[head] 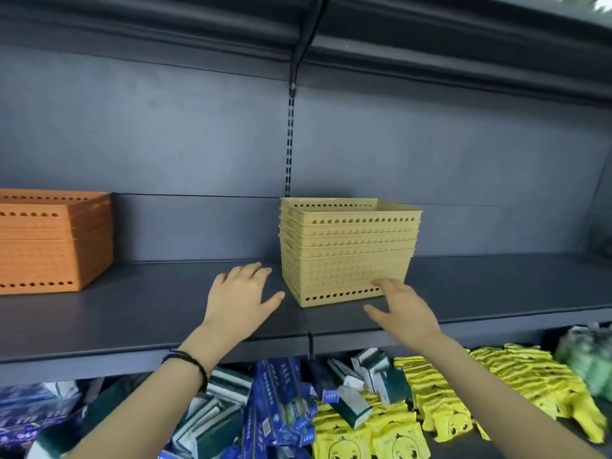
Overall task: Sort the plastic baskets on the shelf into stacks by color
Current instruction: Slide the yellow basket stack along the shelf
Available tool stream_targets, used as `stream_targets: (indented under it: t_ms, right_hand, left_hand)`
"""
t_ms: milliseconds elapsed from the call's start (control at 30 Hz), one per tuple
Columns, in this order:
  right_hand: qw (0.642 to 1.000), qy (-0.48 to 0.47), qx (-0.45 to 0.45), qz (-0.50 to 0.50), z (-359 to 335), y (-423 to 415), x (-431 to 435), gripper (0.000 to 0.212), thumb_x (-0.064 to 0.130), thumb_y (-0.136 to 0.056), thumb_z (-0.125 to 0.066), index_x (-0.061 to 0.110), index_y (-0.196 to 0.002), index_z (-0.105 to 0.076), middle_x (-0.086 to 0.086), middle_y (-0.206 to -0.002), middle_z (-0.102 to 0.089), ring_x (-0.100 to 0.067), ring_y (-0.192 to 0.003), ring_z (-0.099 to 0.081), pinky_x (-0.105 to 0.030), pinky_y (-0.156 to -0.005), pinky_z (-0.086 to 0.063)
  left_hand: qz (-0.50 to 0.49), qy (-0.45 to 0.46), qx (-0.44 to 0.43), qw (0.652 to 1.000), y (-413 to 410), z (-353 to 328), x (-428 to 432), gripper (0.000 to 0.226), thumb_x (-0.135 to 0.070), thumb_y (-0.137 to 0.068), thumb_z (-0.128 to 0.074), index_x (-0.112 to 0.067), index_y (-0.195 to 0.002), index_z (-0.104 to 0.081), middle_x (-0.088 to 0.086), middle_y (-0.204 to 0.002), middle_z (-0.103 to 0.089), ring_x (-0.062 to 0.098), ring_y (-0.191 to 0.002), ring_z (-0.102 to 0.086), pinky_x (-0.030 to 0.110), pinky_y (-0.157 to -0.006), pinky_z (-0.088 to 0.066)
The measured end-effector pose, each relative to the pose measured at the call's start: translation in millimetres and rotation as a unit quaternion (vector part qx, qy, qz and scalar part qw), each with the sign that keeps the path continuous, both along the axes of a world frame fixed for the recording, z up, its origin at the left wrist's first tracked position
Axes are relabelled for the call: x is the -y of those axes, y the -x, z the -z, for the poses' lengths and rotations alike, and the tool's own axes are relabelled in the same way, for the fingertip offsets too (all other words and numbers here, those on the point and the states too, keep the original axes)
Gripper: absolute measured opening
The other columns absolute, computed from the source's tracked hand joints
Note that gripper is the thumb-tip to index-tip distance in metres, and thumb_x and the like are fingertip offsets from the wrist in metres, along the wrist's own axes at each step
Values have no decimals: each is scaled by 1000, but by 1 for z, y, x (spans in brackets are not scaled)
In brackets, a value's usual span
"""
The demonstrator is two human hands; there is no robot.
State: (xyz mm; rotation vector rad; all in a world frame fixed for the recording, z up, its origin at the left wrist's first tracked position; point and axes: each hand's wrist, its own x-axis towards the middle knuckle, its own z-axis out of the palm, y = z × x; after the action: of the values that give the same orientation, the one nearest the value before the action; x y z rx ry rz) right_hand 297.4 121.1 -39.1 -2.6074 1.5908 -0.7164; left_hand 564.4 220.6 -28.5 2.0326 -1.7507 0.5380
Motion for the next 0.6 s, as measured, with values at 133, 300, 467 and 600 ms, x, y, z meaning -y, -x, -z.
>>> stream_targets:
  t_ms: [133, 300, 467, 600]
  right_hand:
    - [984, -95, 150, 7, 1, 22, 50, 68, 43, -92, -59, 15, -147, -30, -8, -149, -39, -24, -134, -41, -36, -100, -40]
    - [916, -164, 366, -22, -3, 37, 112, 69, 37, -90, -64, 13, -141, -24, -2, -140, -39, -18, -123, -43, -32, -96, -39]
    - [839, -217, 487, -105, -6, 43, 157, 82, 36, -91, -60, 30, -150, -3, 10, -140, -29, -8, -128, -33, -30, -102, -31]
    - [818, -236, 495, -174, -5, 39, 176, 91, 47, -79, -65, 43, -149, -7, 19, -143, -37, -6, -126, -47, -22, -93, -42]
  left_hand:
    - [41, 8, -174, 984, 20, 0, 45, 87, -69, -84, -43, -23, -153, -15, -1, -161, -18, 20, -145, -23, 42, -112, -28]
    - [159, 86, -512, 840, 44, -14, 93, 117, -66, -66, -62, -32, -152, 10, -6, -162, -2, 12, -148, -7, 39, -117, -14]
    - [204, 104, -632, 740, 46, -20, 122, 120, -76, -55, -67, -54, -145, 11, -8, -160, -17, 9, -134, -33, 41, -112, -26]
    - [216, 132, -643, 722, 44, -12, 134, 107, -77, -55, -68, -60, -143, -8, -9, -156, -31, 15, -132, -45, 50, -110, -35]
